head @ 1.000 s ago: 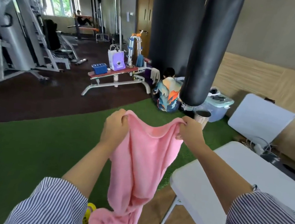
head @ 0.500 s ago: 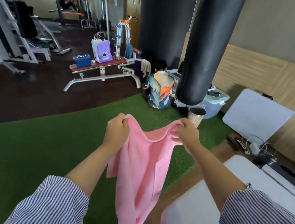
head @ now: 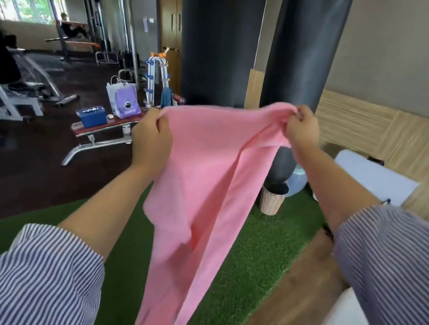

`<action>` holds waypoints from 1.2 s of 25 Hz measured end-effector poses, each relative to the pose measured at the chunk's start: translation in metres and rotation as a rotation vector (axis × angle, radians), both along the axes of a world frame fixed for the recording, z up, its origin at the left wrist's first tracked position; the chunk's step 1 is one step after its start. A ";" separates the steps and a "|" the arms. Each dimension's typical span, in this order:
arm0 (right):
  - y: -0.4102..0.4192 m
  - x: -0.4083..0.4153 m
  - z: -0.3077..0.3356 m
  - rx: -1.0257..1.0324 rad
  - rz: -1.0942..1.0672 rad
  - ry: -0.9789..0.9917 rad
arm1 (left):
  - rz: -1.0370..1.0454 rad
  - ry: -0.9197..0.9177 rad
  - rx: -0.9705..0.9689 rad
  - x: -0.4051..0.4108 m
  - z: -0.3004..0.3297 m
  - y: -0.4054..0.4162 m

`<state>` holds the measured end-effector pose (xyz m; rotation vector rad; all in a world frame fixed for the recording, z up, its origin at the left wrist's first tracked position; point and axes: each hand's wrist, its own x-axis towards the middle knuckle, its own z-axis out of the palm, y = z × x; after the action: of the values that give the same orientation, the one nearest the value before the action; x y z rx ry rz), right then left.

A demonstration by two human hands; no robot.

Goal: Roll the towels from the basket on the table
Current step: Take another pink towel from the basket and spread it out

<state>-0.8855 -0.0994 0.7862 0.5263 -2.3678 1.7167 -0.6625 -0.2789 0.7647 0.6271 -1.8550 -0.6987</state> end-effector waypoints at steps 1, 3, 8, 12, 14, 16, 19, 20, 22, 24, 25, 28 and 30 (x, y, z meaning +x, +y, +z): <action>0.009 -0.008 0.008 -0.030 -0.008 -0.008 | -0.016 -0.010 -0.027 0.001 0.000 0.007; 0.036 -0.014 0.005 -0.043 -0.030 -0.050 | -0.067 -0.080 -0.072 0.007 -0.011 0.029; 0.131 0.007 -0.057 0.030 0.034 -0.142 | -0.132 -0.405 -0.041 0.042 -0.089 0.097; 0.215 0.019 -0.083 0.225 -0.022 -0.067 | -0.177 -0.494 0.083 0.079 -0.140 0.174; 0.252 0.028 -0.101 0.259 -0.034 -0.057 | -0.222 -0.554 0.132 0.095 -0.165 0.211; 0.279 0.036 -0.123 0.321 -0.020 -0.063 | -0.247 -0.670 0.132 0.111 -0.194 0.237; 0.307 0.040 -0.150 0.417 0.026 -0.062 | -0.351 -0.775 0.202 0.132 -0.227 0.257; 0.313 0.041 -0.156 0.445 0.039 -0.057 | -0.383 -0.785 0.208 0.137 -0.234 0.261; 0.322 0.041 -0.167 0.494 0.066 -0.071 | -0.413 -0.778 0.201 0.141 -0.241 0.270; 0.327 0.036 -0.181 0.571 0.101 -0.104 | -0.403 -0.768 0.188 0.143 -0.249 0.276; 0.326 0.032 -0.187 0.654 0.134 -0.096 | -0.382 -0.772 0.182 0.143 -0.253 0.278; 0.314 0.020 -0.208 1.016 0.231 -0.017 | -0.306 -0.826 0.161 0.140 -0.264 0.275; 0.304 0.016 -0.217 1.142 0.227 -0.027 | -0.295 -0.833 0.181 0.131 -0.266 0.268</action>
<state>-0.8690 0.2043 0.5689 0.9073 -3.2006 0.2141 -0.5320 -0.0105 0.4983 0.8518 -2.7128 -0.8830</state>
